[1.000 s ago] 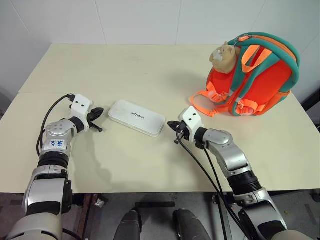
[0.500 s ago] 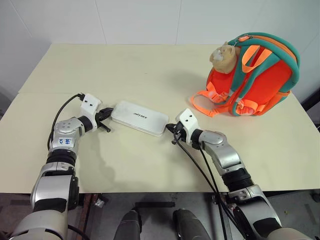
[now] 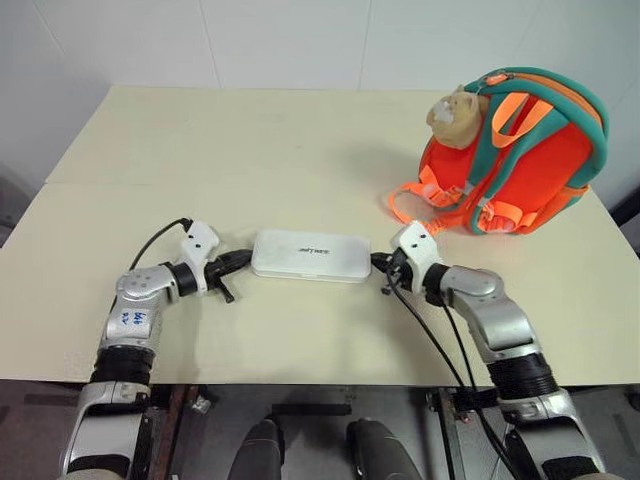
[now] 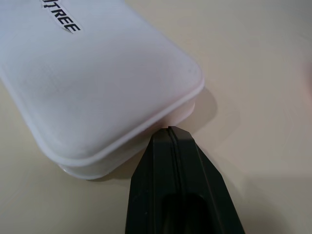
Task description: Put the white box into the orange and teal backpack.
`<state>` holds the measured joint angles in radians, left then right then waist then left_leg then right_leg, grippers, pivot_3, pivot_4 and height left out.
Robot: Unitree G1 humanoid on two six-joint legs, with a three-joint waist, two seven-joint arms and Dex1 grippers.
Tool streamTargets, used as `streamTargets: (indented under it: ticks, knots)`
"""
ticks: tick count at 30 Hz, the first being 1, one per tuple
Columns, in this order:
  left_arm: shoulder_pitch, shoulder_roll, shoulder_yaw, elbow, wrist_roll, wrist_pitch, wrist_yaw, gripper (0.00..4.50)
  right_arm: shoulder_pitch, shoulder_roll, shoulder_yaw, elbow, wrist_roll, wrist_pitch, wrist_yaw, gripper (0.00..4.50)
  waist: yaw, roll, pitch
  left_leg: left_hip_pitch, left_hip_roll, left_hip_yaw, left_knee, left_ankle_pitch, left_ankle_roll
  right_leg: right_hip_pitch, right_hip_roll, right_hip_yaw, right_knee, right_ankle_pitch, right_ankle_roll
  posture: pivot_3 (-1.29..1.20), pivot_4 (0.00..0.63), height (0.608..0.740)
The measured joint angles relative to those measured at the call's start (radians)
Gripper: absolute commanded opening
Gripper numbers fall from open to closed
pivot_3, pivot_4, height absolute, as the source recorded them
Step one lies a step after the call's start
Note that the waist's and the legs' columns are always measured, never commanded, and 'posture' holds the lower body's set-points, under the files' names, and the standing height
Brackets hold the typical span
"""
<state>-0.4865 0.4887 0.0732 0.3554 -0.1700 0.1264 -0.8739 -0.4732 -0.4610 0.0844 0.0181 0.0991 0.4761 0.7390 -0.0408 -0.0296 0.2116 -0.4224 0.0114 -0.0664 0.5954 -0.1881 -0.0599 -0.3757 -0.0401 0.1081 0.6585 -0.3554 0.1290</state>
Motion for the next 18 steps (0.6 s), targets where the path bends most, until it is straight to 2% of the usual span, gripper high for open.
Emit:
streamTargets:
  ticks: [6,14,16,18]
  knots:
    - [0.098,-0.043,-0.049,-0.194,-0.016,0.092,0.016,0.05,0.085,-0.118,-0.052,-0.069,0.048,0.032,0.072,0.00,0.010,0.000,0.000,0.001,0.000,0.000,0.000,0.000,0.000,0.001,0.000,0.000,-0.001,0.000,0.000,0.00,0.150,0.740]
    - [0.124,-0.042,-0.064,-0.282,-0.020,0.179,0.054,0.05,0.136,-0.184,-0.056,-0.080,0.086,0.016,0.142,0.00,0.011,0.000,0.000,0.001,0.000,0.000,0.001,0.000,0.000,0.002,0.000,0.000,-0.002,0.000,0.000,0.00,0.150,0.740]
    - [0.124,-0.040,-0.064,-0.289,-0.023,0.194,0.057,0.00,0.134,-0.188,-0.057,-0.075,0.098,0.025,0.150,0.37,0.011,0.000,0.000,0.001,0.000,0.000,0.001,0.000,0.000,0.002,0.000,0.000,-0.002,0.000,0.000,0.00,0.150,0.740]
    - [0.125,-0.025,-0.064,-0.290,-0.024,0.231,0.055,0.39,0.127,-0.207,-0.061,-0.074,0.136,0.078,0.176,0.88,0.011,0.000,0.000,0.001,0.000,0.000,0.001,0.000,0.000,0.002,0.000,0.000,-0.002,0.000,0.000,0.00,0.150,0.740]
